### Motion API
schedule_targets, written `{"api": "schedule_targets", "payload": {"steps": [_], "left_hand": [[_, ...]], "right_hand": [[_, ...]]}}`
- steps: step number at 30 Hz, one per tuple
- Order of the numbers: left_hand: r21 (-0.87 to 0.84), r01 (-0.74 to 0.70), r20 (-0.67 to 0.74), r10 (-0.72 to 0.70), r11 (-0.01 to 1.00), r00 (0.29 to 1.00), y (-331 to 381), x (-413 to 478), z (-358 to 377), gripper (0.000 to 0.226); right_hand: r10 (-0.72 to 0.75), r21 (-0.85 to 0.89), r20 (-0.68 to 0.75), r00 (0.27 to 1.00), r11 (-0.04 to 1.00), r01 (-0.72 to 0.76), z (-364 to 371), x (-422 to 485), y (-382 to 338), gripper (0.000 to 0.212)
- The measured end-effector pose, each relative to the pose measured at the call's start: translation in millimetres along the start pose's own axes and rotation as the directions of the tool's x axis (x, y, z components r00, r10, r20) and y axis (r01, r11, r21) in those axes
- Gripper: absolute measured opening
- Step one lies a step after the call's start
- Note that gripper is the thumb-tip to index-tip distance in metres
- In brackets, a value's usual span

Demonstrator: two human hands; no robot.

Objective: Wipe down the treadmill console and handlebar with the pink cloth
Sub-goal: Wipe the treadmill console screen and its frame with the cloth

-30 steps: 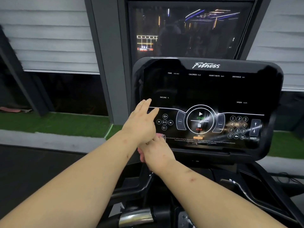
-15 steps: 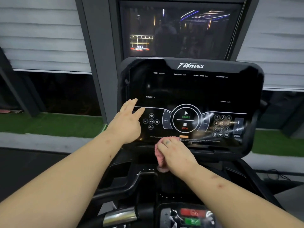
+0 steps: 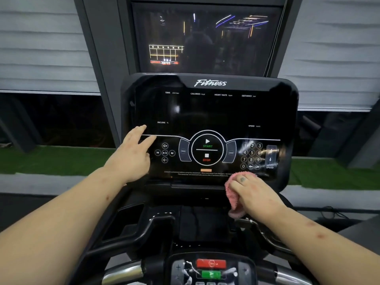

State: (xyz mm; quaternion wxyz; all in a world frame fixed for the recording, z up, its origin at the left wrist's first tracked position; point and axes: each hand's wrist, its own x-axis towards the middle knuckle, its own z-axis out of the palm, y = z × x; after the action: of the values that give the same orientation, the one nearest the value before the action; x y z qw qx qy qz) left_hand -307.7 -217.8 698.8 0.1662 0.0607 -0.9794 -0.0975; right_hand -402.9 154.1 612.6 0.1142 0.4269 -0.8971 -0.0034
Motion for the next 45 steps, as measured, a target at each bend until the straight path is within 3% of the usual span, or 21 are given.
{"api": "schedule_targets", "payload": {"steps": [4, 7, 10, 13, 17, 21, 27, 34, 38, 42, 45], "left_hand": [[-0.013, -0.002, -0.005, 0.002, 1.000, 1.000, 2, 0, -1, 0.061], [-0.008, -0.006, -0.038, 0.006, 1.000, 0.999, 1, 1, 2, 0.060], [-0.024, 0.004, -0.055, -0.005, 1.000, 0.998, 5, -1, 4, 0.060], [-0.031, 0.013, -0.075, -0.015, 0.999, 0.997, 10, -1, 5, 0.060], [-0.020, 0.019, -0.072, -0.021, 1.000, 0.997, 10, 0, 4, 0.060], [-0.012, 0.033, -0.088, -0.034, 0.999, 0.996, 14, -1, 4, 0.059], [0.005, 0.041, -0.093, -0.041, 0.999, 0.995, 13, 1, 7, 0.060], [0.049, 0.132, -0.111, -0.126, 0.990, 0.986, 35, 9, 6, 0.063], [0.126, 0.064, -0.172, -0.041, 0.990, 0.984, 68, 27, 0, 0.066], [0.179, 0.023, -0.114, -0.003, 0.983, 0.994, 104, 43, 3, 0.071], [0.182, 0.023, -0.047, -0.015, 0.983, 0.999, 115, 47, 10, 0.072]], "right_hand": [[0.081, 0.214, -0.049, 0.995, 0.974, -0.069, -20, -21, 29, 0.023], [0.115, 0.324, -0.003, 0.993, 0.940, -0.108, -43, -43, 49, 0.003], [0.241, 0.277, 0.070, 0.968, 0.927, -0.251, -37, -58, 66, 0.033], [0.257, 0.265, 0.027, 0.966, 0.930, -0.255, -18, -48, 61, 0.033], [0.154, 0.227, -0.080, 0.985, 0.965, -0.133, -5, -26, 42, 0.029], [0.108, 0.239, -0.057, 0.993, 0.967, -0.091, -2, -25, 48, 0.026], [0.239, 0.293, 0.003, 0.971, 0.928, -0.230, -13, -59, 97, 0.023], [0.356, 0.221, -0.190, 0.915, 0.923, -0.314, -56, -26, 131, 0.022], [0.397, 0.170, -0.316, 0.862, 0.917, -0.360, -93, 20, 138, 0.024], [0.461, 0.220, -0.378, 0.803, 0.887, -0.405, -106, 40, 137, 0.027], [0.447, 0.208, -0.398, 0.801, 0.894, -0.396, -86, 26, 127, 0.025]]}}
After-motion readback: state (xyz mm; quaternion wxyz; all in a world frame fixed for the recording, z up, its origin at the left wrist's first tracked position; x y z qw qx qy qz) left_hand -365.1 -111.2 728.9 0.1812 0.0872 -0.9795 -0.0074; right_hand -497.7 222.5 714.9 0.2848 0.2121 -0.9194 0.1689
